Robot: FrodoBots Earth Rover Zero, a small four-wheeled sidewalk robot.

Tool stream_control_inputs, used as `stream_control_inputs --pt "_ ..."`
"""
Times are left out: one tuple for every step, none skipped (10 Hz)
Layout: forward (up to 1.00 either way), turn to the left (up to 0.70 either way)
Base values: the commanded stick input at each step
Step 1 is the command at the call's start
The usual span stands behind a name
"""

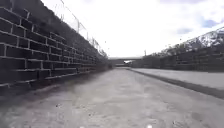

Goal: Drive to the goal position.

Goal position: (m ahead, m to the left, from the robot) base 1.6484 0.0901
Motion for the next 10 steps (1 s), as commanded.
stream_control_inputs --pt "1.00 0.00" --pt "1.00 0.00" --pt "1.00 0.00" --pt "1.00 0.00" --pt "1.00 0.00" --pt "1.00 0.00" --pt "1.00 0.00" --pt "1.00 0.00" --pt "1.00 0.00" --pt "1.00 0.00"
